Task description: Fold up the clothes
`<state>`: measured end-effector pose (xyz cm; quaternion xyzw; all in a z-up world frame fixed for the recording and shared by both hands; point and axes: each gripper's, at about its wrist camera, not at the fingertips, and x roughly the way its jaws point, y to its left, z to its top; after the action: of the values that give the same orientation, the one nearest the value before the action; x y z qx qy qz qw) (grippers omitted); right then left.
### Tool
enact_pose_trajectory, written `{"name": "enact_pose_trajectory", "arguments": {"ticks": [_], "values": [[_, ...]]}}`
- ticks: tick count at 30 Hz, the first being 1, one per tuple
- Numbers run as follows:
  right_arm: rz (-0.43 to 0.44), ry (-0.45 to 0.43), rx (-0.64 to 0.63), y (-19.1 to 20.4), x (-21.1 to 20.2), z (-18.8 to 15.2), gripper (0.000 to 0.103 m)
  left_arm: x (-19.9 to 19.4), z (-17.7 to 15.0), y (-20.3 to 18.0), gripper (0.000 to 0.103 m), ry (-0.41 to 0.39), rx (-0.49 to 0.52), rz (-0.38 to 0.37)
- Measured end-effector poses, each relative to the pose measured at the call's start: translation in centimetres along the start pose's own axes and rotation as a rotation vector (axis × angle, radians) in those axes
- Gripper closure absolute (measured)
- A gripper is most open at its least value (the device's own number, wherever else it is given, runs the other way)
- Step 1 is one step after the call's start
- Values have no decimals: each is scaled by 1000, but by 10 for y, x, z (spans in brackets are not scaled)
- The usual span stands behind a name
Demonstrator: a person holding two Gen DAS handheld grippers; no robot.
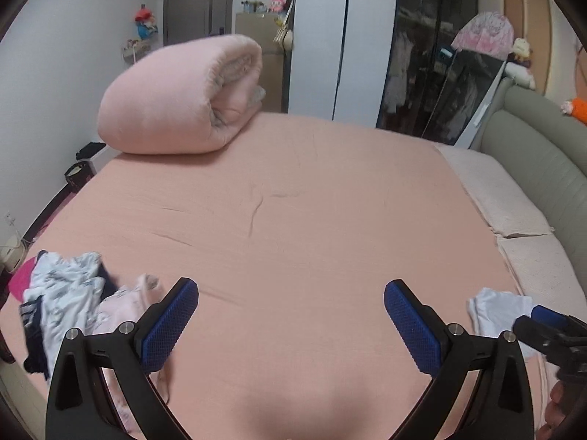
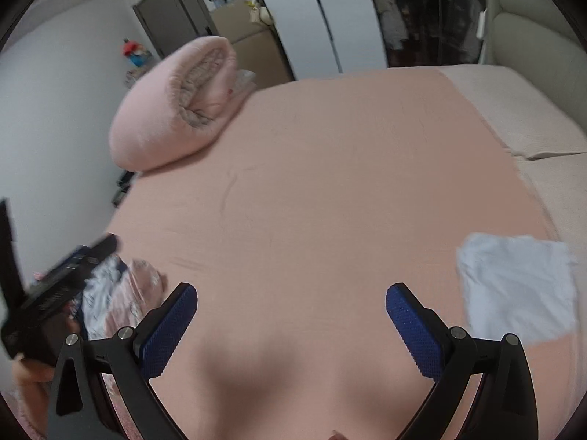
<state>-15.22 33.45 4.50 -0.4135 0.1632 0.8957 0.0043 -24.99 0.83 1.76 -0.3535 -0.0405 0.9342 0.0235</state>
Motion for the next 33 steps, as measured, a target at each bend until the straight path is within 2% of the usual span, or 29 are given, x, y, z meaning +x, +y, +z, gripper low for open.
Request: {"name": "enact_pose_trajectory", "arguments": {"ticks": [3, 9, 11, 14, 20, 23, 28, 33], "values": [[-14, -23, -26, 12, -34, -23, 0, -35, -12, 7, 0, -16, 9, -63], [3, -48, -54, 32, -84, -71, 0, -99, -52, 13, 0, -31, 40, 16], [8, -44, -75, 37, -97, -88, 0, -114, -67, 16, 0, -37, 24, 18], [21, -44, -85, 41, -113, -114, 0, -128, -88, 22, 0, -24, -1, 19], [-77, -84, -74, 43, -144, -166, 0, -143, -140, 11, 0, 9, 94, 50], [-109, -97, -45, 40, -155, -183, 0, -150, -162, 8, 0, 17, 94, 56], [-141, -81, 0, 39, -158, -210, 0, -158, -185, 11, 0, 62, 26, 0], [-150, -61, -4, 44, -157, -227, 0, -164, -194, 3, 0, 58, 50, -5]]}}
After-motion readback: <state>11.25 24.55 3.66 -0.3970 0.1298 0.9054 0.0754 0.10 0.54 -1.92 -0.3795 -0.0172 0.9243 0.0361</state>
